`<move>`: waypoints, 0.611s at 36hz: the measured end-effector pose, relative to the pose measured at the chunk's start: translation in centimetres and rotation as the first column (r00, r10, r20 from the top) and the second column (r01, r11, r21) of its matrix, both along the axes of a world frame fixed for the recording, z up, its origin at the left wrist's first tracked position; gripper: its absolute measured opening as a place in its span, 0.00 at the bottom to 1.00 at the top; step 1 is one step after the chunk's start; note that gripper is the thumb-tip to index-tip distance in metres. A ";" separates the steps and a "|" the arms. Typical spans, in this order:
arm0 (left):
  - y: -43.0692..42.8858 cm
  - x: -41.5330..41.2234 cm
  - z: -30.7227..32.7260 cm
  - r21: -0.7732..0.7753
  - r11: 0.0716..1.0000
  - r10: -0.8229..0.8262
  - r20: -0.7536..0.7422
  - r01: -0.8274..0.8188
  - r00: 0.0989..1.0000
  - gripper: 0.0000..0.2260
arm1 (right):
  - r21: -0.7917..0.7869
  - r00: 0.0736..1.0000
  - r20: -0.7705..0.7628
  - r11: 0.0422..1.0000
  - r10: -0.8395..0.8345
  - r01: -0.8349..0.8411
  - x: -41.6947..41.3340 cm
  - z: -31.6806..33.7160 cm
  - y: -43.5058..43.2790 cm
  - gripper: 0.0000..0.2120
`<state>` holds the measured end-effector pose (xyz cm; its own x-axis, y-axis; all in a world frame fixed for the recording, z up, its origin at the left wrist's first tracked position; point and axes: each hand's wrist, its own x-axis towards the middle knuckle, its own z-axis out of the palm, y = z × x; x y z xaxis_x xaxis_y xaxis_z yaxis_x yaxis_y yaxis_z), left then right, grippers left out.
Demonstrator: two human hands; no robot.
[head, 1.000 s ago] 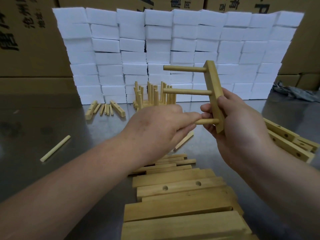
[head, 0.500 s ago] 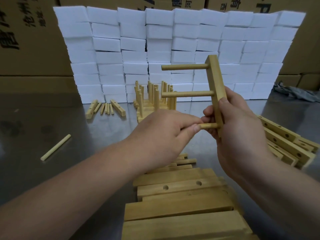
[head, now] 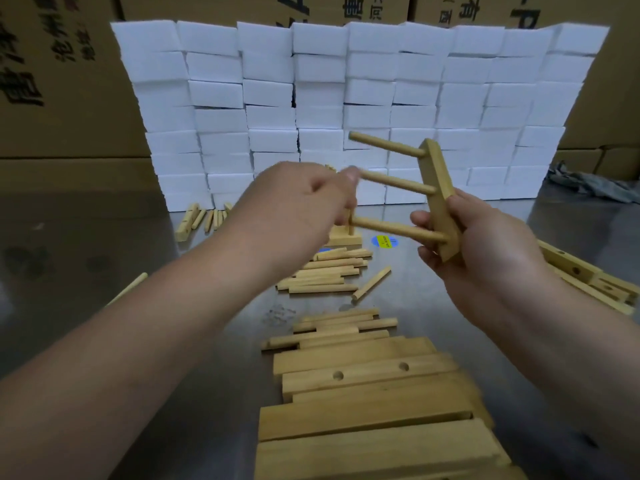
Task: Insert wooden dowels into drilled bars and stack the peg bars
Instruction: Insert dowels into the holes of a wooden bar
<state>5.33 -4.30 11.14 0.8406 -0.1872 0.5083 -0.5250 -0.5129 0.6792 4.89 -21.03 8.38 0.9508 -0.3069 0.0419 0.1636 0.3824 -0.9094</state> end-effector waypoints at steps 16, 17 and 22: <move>-1.3 1.7 -2.6 -0.589 0.800 -0.493 -0.538 0.114 0.684 0.15 | 0.117 0.802 -0.182 0.822 0.569 -0.557 -1.9 1.1 1.0 0.23; -1.3 1.7 -2.6 -0.605 0.789 -0.500 -0.533 0.105 0.682 0.16 | 0.124 0.790 -0.184 0.811 0.585 -0.572 -1.9 1.1 1.0 0.24; -1.6 1.7 -2.6 -0.664 0.744 -0.517 -0.498 0.077 0.696 0.18 | 0.141 0.763 -0.189 0.786 0.618 -0.602 -2.0 1.3 1.0 0.19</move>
<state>7.06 -5.86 8.54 0.9335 -0.3583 -0.0110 0.0797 0.1774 0.9809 2.88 -20.07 9.65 0.9202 0.3466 -0.1819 -0.3195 0.3965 -0.8606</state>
